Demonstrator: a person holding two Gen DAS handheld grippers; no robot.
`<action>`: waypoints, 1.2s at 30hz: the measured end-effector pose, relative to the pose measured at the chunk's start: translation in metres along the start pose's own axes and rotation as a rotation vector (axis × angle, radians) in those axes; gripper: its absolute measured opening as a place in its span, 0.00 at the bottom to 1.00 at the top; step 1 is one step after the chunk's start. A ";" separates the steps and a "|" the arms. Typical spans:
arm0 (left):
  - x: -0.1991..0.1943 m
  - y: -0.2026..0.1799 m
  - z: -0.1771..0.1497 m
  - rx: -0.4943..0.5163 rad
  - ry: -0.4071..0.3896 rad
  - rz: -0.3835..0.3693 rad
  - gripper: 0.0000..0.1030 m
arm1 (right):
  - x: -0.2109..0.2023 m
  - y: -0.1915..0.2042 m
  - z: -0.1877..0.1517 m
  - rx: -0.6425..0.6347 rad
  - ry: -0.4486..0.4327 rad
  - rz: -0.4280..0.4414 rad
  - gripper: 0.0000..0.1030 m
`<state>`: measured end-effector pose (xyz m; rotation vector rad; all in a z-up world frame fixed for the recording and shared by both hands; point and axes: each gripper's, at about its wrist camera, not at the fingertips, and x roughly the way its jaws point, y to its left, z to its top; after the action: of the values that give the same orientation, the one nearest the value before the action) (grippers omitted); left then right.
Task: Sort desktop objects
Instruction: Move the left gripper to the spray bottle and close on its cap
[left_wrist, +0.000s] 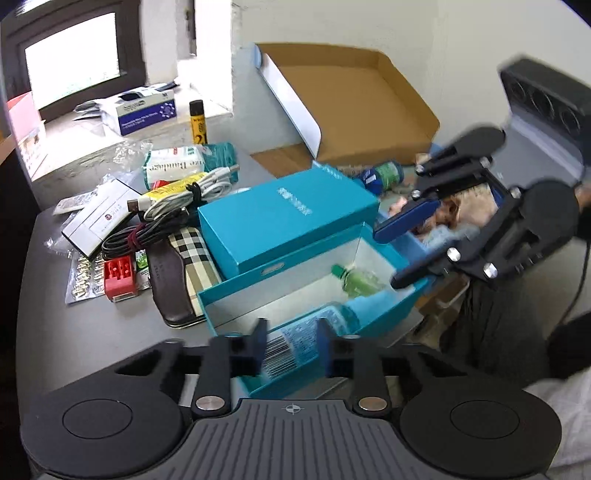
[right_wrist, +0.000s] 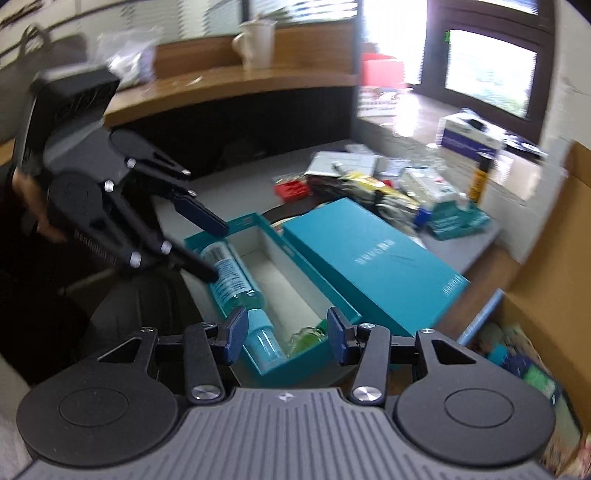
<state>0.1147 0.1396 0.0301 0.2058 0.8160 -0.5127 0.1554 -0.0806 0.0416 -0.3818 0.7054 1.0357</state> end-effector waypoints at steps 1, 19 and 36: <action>0.001 0.001 0.001 0.010 0.011 -0.002 0.18 | 0.004 0.000 0.004 -0.021 0.021 0.009 0.44; 0.015 0.016 0.010 0.017 0.046 -0.044 0.16 | 0.061 -0.004 0.042 -0.190 0.295 0.259 0.26; 0.015 0.010 0.013 0.118 0.046 -0.045 0.30 | 0.070 -0.020 0.046 -0.180 0.371 0.230 0.33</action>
<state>0.1362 0.1380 0.0273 0.3098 0.8372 -0.6007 0.2112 -0.0173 0.0252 -0.6719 1.0077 1.2665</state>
